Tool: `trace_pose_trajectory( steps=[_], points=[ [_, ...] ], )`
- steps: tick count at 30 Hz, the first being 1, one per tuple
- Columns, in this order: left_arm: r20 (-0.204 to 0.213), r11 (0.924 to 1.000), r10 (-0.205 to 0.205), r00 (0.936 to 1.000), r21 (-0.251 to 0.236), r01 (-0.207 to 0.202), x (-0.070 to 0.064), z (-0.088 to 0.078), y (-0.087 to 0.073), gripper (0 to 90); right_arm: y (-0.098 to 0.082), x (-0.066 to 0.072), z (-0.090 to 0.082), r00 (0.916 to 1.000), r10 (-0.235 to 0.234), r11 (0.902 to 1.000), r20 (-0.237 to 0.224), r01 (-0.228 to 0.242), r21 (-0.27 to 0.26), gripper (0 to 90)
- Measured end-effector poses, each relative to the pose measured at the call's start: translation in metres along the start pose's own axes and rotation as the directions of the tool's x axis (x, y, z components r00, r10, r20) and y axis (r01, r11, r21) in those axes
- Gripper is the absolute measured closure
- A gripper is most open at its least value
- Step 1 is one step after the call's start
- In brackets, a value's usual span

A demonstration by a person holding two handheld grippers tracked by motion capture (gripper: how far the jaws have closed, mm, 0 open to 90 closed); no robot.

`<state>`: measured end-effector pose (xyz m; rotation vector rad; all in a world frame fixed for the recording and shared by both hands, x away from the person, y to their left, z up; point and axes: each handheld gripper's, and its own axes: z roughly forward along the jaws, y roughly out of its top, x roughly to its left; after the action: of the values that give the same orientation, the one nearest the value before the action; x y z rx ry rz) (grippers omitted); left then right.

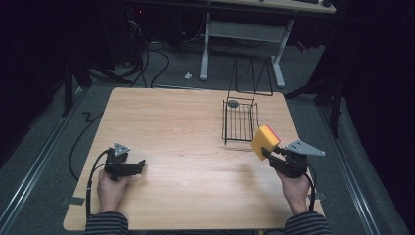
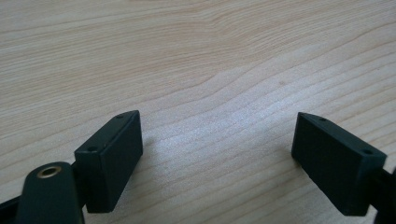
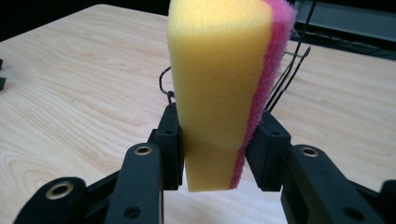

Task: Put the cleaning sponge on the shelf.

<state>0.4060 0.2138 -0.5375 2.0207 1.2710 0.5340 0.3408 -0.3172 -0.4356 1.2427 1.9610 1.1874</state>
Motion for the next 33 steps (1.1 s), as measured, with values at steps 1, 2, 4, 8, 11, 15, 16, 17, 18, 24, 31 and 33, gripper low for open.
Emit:
trace_pose_trajectory(
  steps=[1,2,4,8,11,15,16,17,18,24,31,33],
  points=[
    [0.0,1.0,0.0,1.0,0.0,0.0,0.0,0.0,0.0,16.9,0.002,-0.001,0.0,1.0,-0.004,1.0,0.002,0.004,-0.002,61.9],
    [0.0,1.0,0.0,1.0,0.0,0.0,0.0,0.0,0.0,16.9,0.006,-0.003,0.002,1.0,-0.001,1.0,-0.001,0.001,-0.008,61.9],
    [0.0,1.0,0.0,1.0,0.0,0.0,0.0,0.0,0.0,16.9,0.008,-0.004,0.005,1.0,0.006,0.9999,0.0,-0.006,-0.015,61.9],
    [0.001,1.0,0.0,1.0,0.0,0.0,0.0,0.0,0.0,16.9,0.009,-0.006,0.009,0.9997,0.023,0.9995,0.0,-0.023,-0.022,61.9],
    [0.001,1.0,0.0,1.0,0.0,0.0,0.0,0.0,0.0,17.0,0.013,-0.01,0.016,0.9996,0.024,0.9996,0.014,-0.024,-0.013,61.9],
    [0.001,1.0,0.0,1.0,0.0,0.0,0.0,0.0,0.0,16.9,0.015,-0.014,0.02,0.9988,0.018,0.9997,0.045,-0.018,-0.017,61.7],
    [0.001,1.0,0.0,1.0,0.0,0.0,0.0,0.0,0.0,17.0,0.017,-0.017,0.023,0.9986,0.031,0.9993,0.043,-0.03,-0.021,61.8],
    [0.001,1.0,0.0,1.0,0.0,0.0,0.0,0.0,0.0,17.0,0.017,-0.017,0.023,0.9986,0.031,0.9993,0.043,-0.03,-0.021,61.8],
    [0.001,1.0,0.0,1.0,0.0,0.0,0.0,0.0,0.0,17.0,0.019,-0.019,0.026,0.9984,0.036,0.9992,0.044,-0.035,-0.02,61.9],
    [0.001,1.0,0.0,1.0,0.0,0.0,0.0,0.0,0.0,17.0,0.03,-0.024,0.038,0.9985,0.029,0.9994,0.046,-0.028,-0.019,62.0],
    [0.0,1.0,0.0,1.0,0.0,0.0,0.0,0.0,0.0,16.9,0.038,-0.03,0.058,0.9983,0.033,0.9994,0.048,-0.033,-0.005,62.0],
    [0.0,1.0,0.0,1.0,0.0,0.0,0.0,0.0,0.0,16.9,0.04,-0.031,0.068,0.9978,0.049,0.9988,0.044,-0.049,0.001,61.9]
  ],
)
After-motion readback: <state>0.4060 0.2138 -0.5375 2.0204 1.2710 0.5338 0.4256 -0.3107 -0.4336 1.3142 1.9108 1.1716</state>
